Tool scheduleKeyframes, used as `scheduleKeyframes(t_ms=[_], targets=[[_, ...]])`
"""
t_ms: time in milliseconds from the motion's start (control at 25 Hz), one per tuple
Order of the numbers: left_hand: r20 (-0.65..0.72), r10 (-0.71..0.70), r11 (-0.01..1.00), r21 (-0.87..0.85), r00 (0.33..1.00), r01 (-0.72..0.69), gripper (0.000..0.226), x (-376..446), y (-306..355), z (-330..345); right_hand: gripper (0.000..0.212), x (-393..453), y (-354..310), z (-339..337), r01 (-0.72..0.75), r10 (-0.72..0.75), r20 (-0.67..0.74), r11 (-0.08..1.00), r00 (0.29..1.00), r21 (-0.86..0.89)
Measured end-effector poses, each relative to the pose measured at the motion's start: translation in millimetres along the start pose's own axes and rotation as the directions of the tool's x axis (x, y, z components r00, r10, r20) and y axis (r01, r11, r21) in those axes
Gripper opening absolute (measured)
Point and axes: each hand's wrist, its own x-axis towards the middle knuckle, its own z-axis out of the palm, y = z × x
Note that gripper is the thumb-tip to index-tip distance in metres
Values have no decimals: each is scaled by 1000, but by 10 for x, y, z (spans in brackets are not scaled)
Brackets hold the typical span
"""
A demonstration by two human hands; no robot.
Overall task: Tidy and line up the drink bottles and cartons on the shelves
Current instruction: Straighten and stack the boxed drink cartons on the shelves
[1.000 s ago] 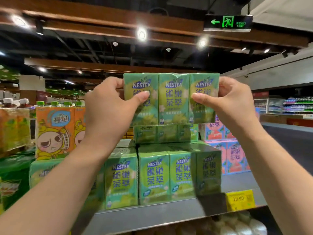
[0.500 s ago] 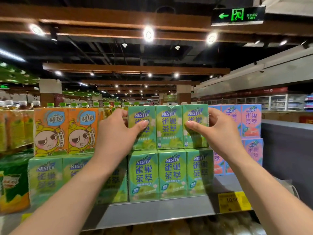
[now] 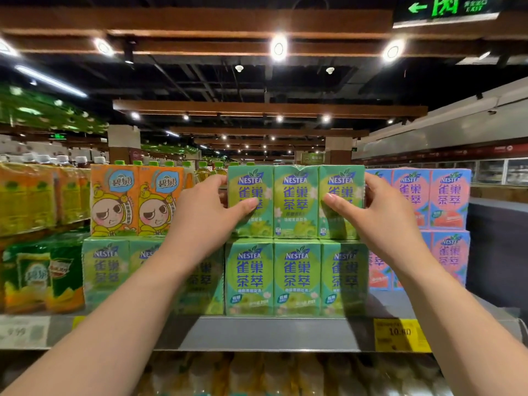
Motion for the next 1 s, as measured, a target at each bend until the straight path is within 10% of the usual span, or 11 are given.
scheduleKeyframes(t_ms=[200,400,560,1000], targets=[[-157,43,997,74,987,-32,47,-157,-131,-365,33,-319,-288,164,382,-319,-501,924,805,26],[-395,28,982,182,918,48,49,-212,-493,-902,23,-575,-875,760,348,-350,-49,891,936,292],[-336,-175,929,254,925,268,61,-121,-894,-1158,42,-511,-1339,1322,241,-288,200,944,937,226],[-18,-58,996,64,998,59,33,135,-1499,-1345,38,-329,-1866,1910,-55,47,89,995,995,84]])
